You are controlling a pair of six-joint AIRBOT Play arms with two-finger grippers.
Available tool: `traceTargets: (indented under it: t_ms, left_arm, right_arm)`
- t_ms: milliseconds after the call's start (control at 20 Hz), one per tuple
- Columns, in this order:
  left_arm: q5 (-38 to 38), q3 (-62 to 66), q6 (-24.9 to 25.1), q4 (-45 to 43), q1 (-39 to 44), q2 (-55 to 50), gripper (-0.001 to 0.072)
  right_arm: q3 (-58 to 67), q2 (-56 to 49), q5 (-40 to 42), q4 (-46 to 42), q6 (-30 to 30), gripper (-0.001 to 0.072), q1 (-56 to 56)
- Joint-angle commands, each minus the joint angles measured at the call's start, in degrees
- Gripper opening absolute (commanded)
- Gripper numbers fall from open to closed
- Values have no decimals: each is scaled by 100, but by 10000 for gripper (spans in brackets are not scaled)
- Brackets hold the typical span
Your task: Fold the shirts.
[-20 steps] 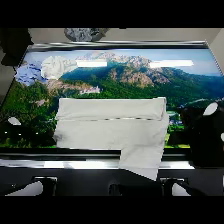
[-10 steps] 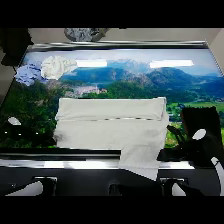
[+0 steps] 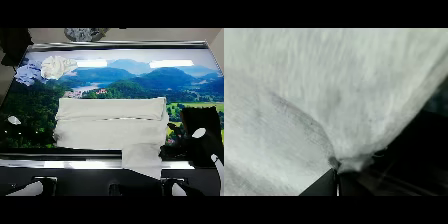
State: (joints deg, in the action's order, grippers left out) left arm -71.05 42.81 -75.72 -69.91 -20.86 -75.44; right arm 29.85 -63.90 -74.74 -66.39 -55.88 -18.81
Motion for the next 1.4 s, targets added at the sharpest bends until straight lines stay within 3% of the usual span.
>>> traceTargets:
  t_ms: [0, 100, 300, 650, 800, 1000, 1050, 1100, 1150, 1200, 1250, 1350]
  left_arm:
    - [79, 415, 205, 164, -11, 332, 37]
    - [-7, 798, 192, 431, 0, 529, 35]
    - [260, 1838, 79, 756, 267, 190, 34]
    - [52, 4607, -579, 1357, 581, -2203, 35]
    - [-2, 5145, -903, 1508, 610, -2916, 35]
    - [-81, 5167, -942, 1506, 647, -3379, 39]
    - [-118, 5169, -988, 1506, 660, -3445, 84]
    - [-125, 5169, -984, 1510, 662, -3458, 336]
    - [-229, 5191, -981, 1508, 647, -3423, 576]
    - [-339, 5268, -960, 1504, 605, -3381, 619]
    - [-466, 5383, -960, 1506, 542, -3331, 618]
    - [-608, 5578, -876, 1504, 428, -3117, 616]
  right_arm:
    - [721, -15, -422, 175, 315, 47, 7]
    - [1351, -22, -450, 402, 295, 47, 9]
    - [2579, -544, 328, 938, 98, 46, 9]
    - [4837, -2677, 1333, 1405, -299, 47, 326]
    - [5086, -3235, 1681, 1440, -476, 48, 518]
    - [5084, -3497, 1692, 1250, -455, 50, 560]
    - [5086, -3495, 1652, 1180, -452, 51, 560]
    - [5088, -3482, 1600, 1180, -413, 77, 546]
    - [5121, -3438, 1394, 1207, -144, 347, 507]
    - [5167, -3357, 1088, 1163, 278, 716, 459]
    - [5213, -3244, 719, 953, 564, 719, 385]
    - [5222, -3073, 310, 87, 352, 718, 181]
